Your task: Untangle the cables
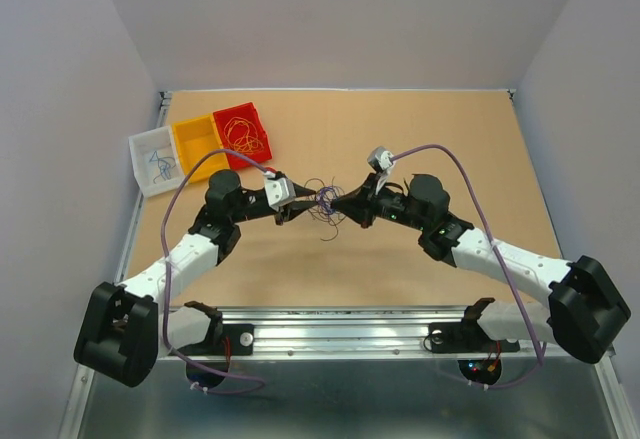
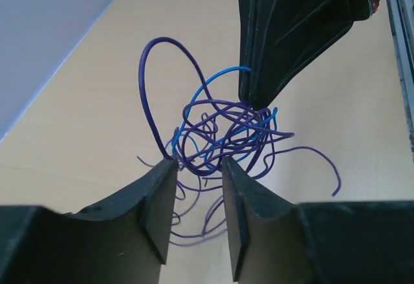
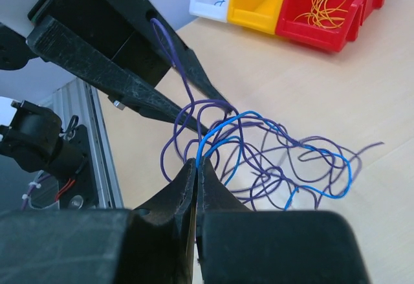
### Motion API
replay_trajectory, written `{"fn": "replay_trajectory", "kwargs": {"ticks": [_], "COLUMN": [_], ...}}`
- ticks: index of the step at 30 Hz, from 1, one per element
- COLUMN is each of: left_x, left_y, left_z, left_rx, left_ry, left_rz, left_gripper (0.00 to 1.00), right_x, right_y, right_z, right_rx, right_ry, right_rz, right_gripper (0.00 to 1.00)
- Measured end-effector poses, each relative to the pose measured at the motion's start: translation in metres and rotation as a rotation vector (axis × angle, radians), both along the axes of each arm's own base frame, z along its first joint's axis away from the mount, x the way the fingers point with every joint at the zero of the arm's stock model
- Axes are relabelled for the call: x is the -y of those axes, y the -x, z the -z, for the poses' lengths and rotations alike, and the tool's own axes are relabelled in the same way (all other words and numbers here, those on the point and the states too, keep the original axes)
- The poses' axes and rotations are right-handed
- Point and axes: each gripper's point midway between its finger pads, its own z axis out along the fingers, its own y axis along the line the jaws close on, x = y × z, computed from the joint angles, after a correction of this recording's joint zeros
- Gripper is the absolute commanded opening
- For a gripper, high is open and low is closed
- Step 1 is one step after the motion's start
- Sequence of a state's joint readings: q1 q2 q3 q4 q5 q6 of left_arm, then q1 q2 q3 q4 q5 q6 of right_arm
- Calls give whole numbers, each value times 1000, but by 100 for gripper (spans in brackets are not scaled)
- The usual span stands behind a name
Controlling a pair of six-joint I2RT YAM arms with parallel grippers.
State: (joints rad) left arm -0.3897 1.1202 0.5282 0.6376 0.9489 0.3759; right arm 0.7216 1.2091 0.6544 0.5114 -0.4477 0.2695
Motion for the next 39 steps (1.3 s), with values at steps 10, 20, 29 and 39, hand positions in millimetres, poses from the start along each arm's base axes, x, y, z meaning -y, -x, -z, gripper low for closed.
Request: {"fn": "replay_trajectory", "kwargs": {"ticks": [10,20,29,39], "left_x": [4,-93,-62,-1], "left_y": [-5,-101,-85,-4], "left_z": [2,-9,-6,-22], "left_rx": [-6,-94,-193,-21], "left_ry": [-11,82,103,73], "left_rz": [-52,-619,-372,-47], "left_gripper": [0,0,63,88], "right_x": [15,138,135,58], "right_y": [-15,-34,-13,2], "right_z": [-3,-35,-33,19], "right_rx": [3,28,29,-95], "right_ry": [-22,-202,-202,-57], "right_rz": [136,764,670,295], "right_gripper": [9,4,1,1]}}
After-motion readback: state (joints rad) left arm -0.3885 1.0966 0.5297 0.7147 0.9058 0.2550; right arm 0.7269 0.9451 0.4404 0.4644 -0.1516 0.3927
